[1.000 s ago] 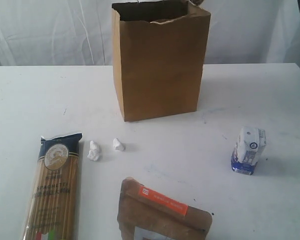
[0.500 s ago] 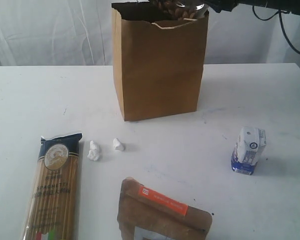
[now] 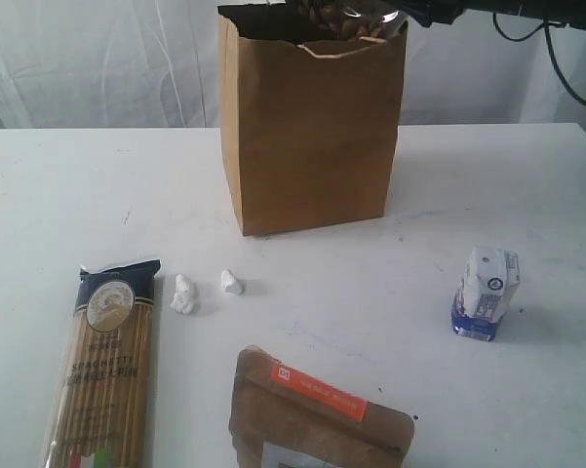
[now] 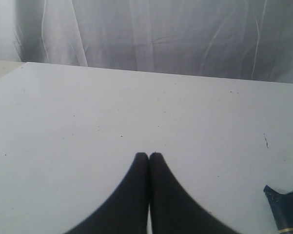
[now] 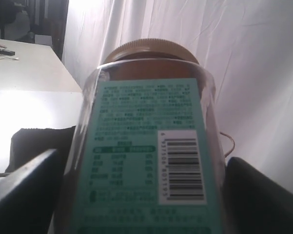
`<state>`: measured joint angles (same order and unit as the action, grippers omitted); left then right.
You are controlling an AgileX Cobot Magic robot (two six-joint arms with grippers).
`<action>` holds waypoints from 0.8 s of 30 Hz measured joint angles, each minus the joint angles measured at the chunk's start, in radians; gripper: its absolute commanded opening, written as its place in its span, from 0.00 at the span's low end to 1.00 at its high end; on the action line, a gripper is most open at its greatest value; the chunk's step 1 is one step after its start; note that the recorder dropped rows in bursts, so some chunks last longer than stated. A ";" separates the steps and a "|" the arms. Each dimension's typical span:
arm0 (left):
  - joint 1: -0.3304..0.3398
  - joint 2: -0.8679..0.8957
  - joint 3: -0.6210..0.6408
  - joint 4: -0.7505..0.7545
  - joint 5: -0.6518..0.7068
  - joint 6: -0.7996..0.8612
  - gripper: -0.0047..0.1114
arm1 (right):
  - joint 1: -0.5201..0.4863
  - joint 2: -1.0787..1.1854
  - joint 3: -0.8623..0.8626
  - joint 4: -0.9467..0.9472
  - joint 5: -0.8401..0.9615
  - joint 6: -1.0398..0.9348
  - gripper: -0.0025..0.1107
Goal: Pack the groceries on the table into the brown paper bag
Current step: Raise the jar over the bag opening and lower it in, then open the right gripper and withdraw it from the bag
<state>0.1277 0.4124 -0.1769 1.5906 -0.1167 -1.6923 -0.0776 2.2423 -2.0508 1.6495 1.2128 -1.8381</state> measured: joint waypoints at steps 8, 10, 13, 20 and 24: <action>0.000 0.000 0.000 0.000 0.000 0.000 0.04 | 0.000 0.000 0.000 -0.037 0.000 0.038 0.64; 0.000 0.000 0.000 0.000 0.000 0.000 0.04 | 0.000 0.000 0.000 -0.035 0.000 0.040 0.64; 0.000 0.000 0.000 0.000 0.000 0.000 0.04 | 0.000 0.000 0.000 -0.035 0.000 0.040 0.64; 0.000 0.000 0.000 0.000 -0.012 0.000 0.04 | 0.000 0.000 0.000 -0.033 0.000 0.040 0.88; 0.000 0.000 0.000 0.000 -0.019 0.002 0.04 | 0.000 -0.004 0.000 0.009 0.000 0.040 0.95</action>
<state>0.1277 0.4124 -0.1769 1.5906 -0.1358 -1.6906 -0.0776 2.2380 -2.0508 1.6586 1.2128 -1.7978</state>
